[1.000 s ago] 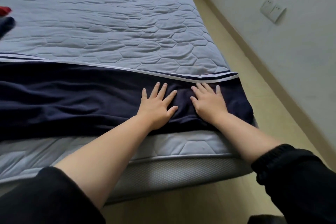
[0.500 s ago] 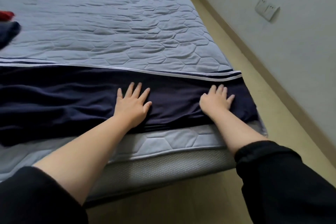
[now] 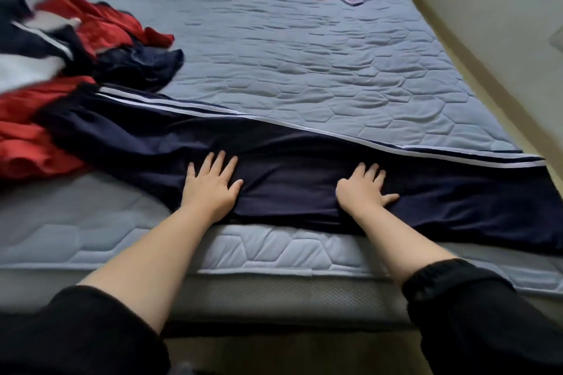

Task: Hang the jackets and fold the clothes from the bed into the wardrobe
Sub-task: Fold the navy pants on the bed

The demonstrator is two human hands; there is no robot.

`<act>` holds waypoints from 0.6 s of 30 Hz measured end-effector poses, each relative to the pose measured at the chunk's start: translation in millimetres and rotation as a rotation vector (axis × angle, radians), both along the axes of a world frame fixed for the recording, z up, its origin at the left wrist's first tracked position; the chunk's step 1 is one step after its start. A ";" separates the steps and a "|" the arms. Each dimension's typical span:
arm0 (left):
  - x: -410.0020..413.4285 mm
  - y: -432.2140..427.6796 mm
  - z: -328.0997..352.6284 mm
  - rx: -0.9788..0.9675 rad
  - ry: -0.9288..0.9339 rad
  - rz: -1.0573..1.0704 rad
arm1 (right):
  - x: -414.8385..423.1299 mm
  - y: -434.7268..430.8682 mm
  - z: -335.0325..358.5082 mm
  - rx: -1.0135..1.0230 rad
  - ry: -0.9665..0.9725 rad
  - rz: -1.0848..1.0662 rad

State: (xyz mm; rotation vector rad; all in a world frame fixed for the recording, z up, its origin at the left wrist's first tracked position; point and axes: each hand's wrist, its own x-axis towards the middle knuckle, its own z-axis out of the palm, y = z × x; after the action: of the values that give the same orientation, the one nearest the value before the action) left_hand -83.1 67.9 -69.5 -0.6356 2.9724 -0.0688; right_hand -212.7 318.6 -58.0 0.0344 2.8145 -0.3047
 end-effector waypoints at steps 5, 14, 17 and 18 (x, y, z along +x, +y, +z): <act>21.6 -52.3 -2.5 0.008 0.054 0.100 | 50.0 -126.7 -0.3 -0.066 -0.032 0.339; 63.0 -147.0 -11.7 -0.027 0.167 0.345 | 59.2 -174.7 -23.9 0.062 0.005 0.232; 55.9 -154.9 -5.8 -0.021 0.184 0.408 | 61.8 -178.5 -25.4 0.122 0.052 0.221; 54.0 -157.0 -2.6 -0.008 0.203 0.422 | 62.0 -180.0 -24.9 0.141 0.069 0.222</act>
State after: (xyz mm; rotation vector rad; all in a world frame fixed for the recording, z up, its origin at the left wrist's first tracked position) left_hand -29.1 -89.1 -72.1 -1.3258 2.9477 0.0181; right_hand -150.6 138.6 -83.0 -0.2598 2.8674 -0.0570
